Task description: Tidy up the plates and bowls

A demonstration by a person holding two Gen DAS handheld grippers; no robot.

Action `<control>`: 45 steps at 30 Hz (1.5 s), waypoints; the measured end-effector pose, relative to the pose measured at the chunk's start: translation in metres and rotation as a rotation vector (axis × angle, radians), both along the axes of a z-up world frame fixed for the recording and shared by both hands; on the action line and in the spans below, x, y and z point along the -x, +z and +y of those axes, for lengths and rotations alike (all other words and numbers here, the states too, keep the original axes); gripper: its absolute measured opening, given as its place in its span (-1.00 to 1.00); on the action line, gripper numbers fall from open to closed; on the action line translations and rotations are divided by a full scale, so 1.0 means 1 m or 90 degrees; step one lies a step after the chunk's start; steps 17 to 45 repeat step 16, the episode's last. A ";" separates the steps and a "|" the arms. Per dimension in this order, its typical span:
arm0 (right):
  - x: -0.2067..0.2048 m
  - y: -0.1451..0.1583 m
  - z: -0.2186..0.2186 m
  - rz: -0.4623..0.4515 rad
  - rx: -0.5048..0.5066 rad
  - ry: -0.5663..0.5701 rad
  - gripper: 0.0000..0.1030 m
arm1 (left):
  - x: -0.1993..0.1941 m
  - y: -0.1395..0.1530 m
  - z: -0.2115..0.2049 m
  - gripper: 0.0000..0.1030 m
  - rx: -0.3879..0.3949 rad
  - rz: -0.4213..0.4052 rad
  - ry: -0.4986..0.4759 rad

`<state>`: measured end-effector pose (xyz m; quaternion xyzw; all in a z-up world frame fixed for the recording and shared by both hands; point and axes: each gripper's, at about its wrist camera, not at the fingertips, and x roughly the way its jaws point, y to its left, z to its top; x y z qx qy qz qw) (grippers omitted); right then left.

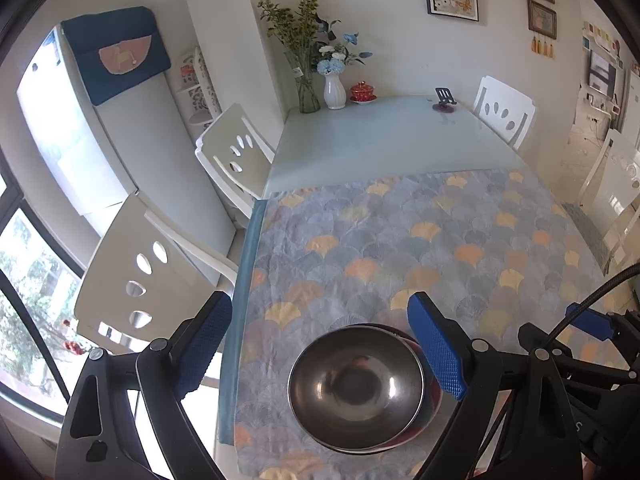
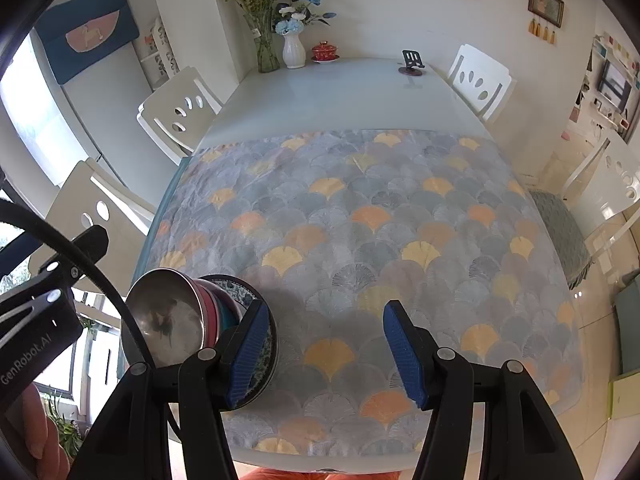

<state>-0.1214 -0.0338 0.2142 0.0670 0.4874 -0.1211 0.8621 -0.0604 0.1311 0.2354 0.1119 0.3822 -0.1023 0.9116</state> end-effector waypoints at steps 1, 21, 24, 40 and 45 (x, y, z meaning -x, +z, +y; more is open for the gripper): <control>0.000 0.000 0.000 0.000 0.000 0.000 0.13 | 0.000 0.001 0.000 0.73 0.001 0.000 0.003; 0.001 0.010 -0.023 -0.001 0.004 0.024 0.18 | 0.004 0.007 -0.016 0.74 0.016 -0.016 0.042; 0.001 0.010 -0.023 -0.001 0.004 0.024 0.18 | 0.004 0.007 -0.016 0.74 0.016 -0.016 0.042; 0.001 0.010 -0.023 -0.001 0.004 0.024 0.18 | 0.004 0.007 -0.016 0.74 0.016 -0.016 0.042; 0.001 0.010 -0.023 -0.001 0.004 0.024 0.18 | 0.004 0.007 -0.016 0.74 0.016 -0.016 0.042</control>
